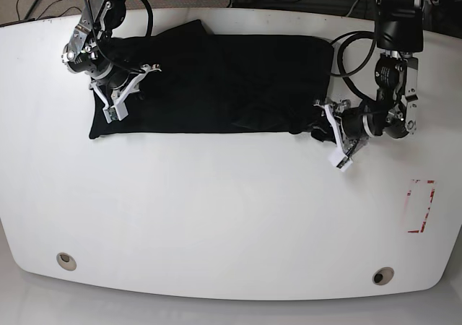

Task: Layout the t-shirt on the table in an organized manner, then fold the t-shirt properly
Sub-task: 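Lower the folded end onto the strip middle and release with left gripper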

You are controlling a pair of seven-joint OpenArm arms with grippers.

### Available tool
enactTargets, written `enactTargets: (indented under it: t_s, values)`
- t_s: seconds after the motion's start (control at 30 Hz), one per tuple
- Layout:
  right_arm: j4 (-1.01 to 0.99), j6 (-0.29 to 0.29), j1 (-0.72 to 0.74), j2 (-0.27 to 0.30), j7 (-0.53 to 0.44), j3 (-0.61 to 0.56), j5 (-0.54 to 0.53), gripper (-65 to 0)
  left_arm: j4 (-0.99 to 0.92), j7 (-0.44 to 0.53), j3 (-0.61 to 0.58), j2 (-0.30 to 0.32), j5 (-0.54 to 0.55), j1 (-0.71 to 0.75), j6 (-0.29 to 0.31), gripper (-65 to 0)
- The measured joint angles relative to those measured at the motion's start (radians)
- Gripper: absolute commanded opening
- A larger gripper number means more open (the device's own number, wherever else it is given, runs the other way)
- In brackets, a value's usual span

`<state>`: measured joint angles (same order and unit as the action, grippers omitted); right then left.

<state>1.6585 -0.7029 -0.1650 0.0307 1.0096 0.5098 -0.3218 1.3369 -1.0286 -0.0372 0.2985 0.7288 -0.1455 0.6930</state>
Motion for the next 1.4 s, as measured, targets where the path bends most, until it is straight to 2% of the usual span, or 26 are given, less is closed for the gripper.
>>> enactTargets:
  t_s: [0.07,0.33,0.57,0.8,1.1,1.27,1.4]
  values:
    - [0.0,0.0,0.0,0.0,0.0,0.0,0.001,-61.2,0.037,-0.026,-0.013,0.004,-0.008,0.007,0.0,-39.9]
    - [0.0,0.0,0.0,0.0,0.0,0.0,0.0,-61.2,0.198,-0.029,-0.063,0.02,0.007,0.06,0.001,-39.9]
    - [0.0,0.0,0.0,0.0,0.0,0.0,0.0,-61.2,0.293,-0.139,-0.149,0.063,-0.005,0.078,0.001,-39.9]
    - [0.0,0.0,0.0,0.0,0.0,0.0,-0.001,-61.2,0.366,-0.162,-0.293,0.05,0.016,0.058,0.002,-39.9]
    - [0.0,0.0,0.0,0.0,-0.001,0.0,0.0,-61.2,0.372,-0.185,-0.527,0.034,0.007,-0.013,0.004,-39.9]
    - [0.0,0.0,0.0,0.0,-0.001,0.0,-0.001,-61.2,0.373,-0.175,-0.526,0.026,0.017,-0.024,0.004,-39.9]
    - [0.0,0.0,0.0,0.0,0.0,0.0,0.0,-61.2,0.373,-0.179,-0.419,0.026,0.016,-0.015,0.005,-39.9]
